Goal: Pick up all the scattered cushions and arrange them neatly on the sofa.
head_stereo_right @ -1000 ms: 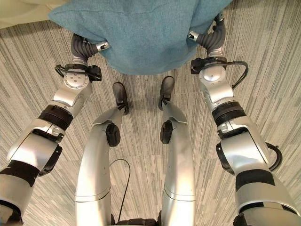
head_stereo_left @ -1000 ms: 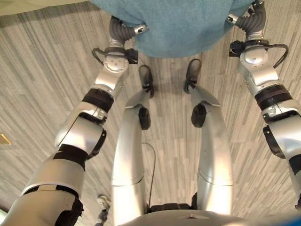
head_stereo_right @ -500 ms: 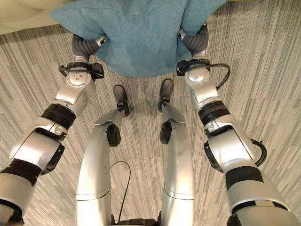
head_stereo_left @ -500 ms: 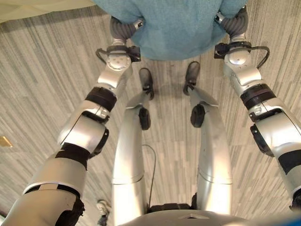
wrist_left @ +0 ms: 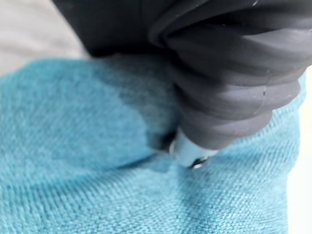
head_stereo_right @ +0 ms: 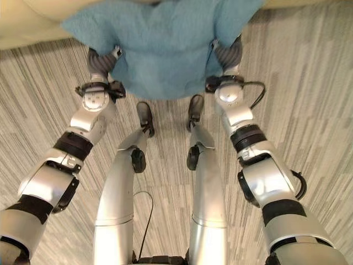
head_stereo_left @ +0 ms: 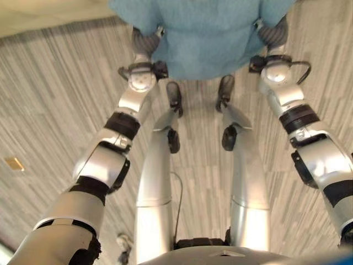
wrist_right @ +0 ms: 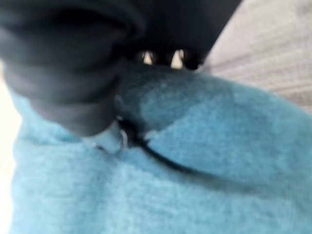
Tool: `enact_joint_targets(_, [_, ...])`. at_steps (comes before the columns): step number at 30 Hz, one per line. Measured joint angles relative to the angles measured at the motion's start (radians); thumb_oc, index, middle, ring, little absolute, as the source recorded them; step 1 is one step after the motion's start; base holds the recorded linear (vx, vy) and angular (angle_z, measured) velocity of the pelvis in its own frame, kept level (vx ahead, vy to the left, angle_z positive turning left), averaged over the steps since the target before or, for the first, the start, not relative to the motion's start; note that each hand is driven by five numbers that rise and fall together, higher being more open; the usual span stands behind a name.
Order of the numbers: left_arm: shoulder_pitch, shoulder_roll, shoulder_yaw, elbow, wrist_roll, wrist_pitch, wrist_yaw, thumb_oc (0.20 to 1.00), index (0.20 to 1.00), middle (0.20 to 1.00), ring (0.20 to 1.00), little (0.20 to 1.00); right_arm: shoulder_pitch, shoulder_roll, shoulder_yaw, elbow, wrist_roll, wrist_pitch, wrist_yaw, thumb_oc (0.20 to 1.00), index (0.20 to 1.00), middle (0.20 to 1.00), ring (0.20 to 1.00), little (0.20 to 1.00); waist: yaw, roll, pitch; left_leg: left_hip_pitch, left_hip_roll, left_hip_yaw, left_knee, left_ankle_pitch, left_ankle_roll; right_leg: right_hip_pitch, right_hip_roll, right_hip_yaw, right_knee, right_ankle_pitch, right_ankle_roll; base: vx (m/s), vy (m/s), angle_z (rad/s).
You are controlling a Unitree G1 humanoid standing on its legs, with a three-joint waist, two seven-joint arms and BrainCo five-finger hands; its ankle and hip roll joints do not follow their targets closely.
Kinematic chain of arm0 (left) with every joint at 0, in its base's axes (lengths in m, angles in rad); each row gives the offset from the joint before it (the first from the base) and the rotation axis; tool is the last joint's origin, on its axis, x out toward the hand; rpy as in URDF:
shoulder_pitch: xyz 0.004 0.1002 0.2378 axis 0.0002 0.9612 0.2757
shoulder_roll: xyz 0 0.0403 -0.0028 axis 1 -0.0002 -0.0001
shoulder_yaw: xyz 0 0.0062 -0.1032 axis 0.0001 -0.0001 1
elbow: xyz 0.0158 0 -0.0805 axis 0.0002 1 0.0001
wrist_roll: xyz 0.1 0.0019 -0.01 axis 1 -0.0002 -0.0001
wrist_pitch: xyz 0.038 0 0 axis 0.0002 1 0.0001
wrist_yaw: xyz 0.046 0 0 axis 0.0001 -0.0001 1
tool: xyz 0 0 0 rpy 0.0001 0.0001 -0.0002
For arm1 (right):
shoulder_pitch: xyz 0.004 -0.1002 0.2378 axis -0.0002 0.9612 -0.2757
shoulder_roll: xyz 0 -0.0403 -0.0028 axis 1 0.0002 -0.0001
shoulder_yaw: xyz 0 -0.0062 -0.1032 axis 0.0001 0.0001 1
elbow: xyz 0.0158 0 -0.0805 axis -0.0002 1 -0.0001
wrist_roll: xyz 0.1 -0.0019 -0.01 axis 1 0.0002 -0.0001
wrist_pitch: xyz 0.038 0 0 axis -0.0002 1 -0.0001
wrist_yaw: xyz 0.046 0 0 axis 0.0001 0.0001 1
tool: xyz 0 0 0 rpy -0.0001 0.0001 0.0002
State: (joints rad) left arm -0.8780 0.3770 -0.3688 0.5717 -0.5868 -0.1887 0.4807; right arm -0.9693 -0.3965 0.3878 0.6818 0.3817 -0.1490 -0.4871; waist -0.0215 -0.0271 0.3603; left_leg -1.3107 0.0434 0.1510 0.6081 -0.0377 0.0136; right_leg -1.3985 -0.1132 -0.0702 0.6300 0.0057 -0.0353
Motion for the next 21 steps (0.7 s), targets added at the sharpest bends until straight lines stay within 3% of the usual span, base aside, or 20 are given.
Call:
enact_joint_targets(1, [0.079, -0.013, 0.014, -0.056, 0.025, -0.012, -0.001, 0.200, 0.200, 0.200, 0.200, 0.200, 0.084, 0.001, -0.026, -0.047, -0.019, -0.015, 0.000, 0.200, 0.200, 0.200, 0.200, 0.200, 0.006, 0.004, -0.069, -0.003, -0.002, -0.003, -0.016, -0.001, 0.002, -0.004, 0.000, -0.001, -0.010, -0.004, 0.009, -0.05, -0.016, 0.06])
enact_joint_targets(2, [0.142, -0.022, 0.035, -0.124, 0.049, -0.014, -0.002, 0.200, 0.200, 0.200, 0.200, 0.200, 0.147, 0.001, -0.062, -0.112, -0.040, -0.016, 0.002, 0.200, 0.200, 0.200, 0.200, 0.200, 0.010, 0.007, -0.076, 0.028, -0.004, -0.006, -0.026, 0.005, 0.003, 0.031, 0.000, -0.004, -0.020, -0.004, 0.011, -0.04, -0.024, 0.01])
enact_joint_targets(6, [0.260, -0.056, 0.063, -0.196, 0.108, -0.022, -0.021, 0.200, 0.200, 0.200, 0.200, 0.200, 0.300, 0.040, -0.130, -0.228, -0.089, -0.018, 0.014, 0.200, 0.200, 0.200, 0.200, 0.200, 0.006, 0.010, -0.077, 0.189, -0.012, -0.032, -0.092, 0.004, -0.001, 0.206, -0.004, -0.039, -0.082, -0.015, 0.022, -0.03, -0.038, 0.07])
enact_joint_targets(7, [0.323, -0.058, 0.066, -0.233, 0.110, -0.022, -0.040, 0.200, 0.200, 0.200, 0.200, 0.200, 0.374, 0.043, -0.140, -0.297, -0.102, -0.021, 0.021, 0.200, 0.200, 0.200, 0.200, 0.200, 0.006, 0.010, -0.077, 0.262, -0.018, -0.038, -0.126, 0.015, -0.005, 0.278, -0.008, -0.051, -0.108, -0.005, 0.009, -0.02, -0.056, 0.13])
enact_joint_targets(11, [0.545, -0.097, 0.096, -0.302, 0.130, -0.040, -0.084, 0.200, 0.200, 0.200, 0.200, 0.200, 0.582, 0.100, -0.143, -0.357, -0.132, -0.039, 0.074, 0.200, 0.200, 0.200, 0.200, 0.200, -0.010, 0.008, -0.077, 0.592, -0.028, -0.061, -0.305, 0.037, -0.020, 0.596, -0.003, -0.085, -0.241, -0.025, 0.028, 0.06, -0.052, 0.09])
enact_joint_targets(15, [0.650, -0.087, 0.095, -0.324, 0.129, -0.049, -0.128, 0.200, 0.200, 0.200, 0.200, 0.200, 0.678, 0.095, -0.134, -0.389, -0.160, -0.040, 0.119, 0.200, 0.200, 0.200, 0.200, 0.200, -0.017, 0.009, -0.079, 0.787, -0.026, -0.079, -0.405, 0.052, -0.027, 0.789, 0.009, -0.110, -0.311, -0.029, 0.034, 0.07, -0.034, 0.06])
enact_joint_targets(17, [0.685, -0.089, 0.095, -0.324, 0.129, -0.050, -0.150, 0.200, 0.200, 0.200, 0.200, 0.200, 0.701, 0.077, -0.132, -0.393, -0.187, -0.039, 0.136, 0.200, 0.200, 0.200, 0.200, 0.200, -0.017, 0.006, -0.110, 0.838, -0.024, -0.080, -0.433, 0.055, -0.025, 0.834, 0.013, -0.114, -0.327, -0.032, 0.038, 0.16, -0.054, 0.03])
enact_joint_targets(21, [0.807, -0.089, 0.104, -0.325, 0.140, -0.048, -0.196, 0.200, 0.200, 0.200, 0.200, 0.200, 0.817, 0.066, -0.139, -0.441, -0.250, -0.032, 0.197, 0.200, 0.200, 0.200, 0.200, 0.200, -0.017, 0.011, -0.120, 1.106, -0.003, -0.081, -0.572, 0.075, -0.039, 1.118, 0.049, -0.138, -0.489, -0.011, 0.039, 0.18, -0.064, 0.03])
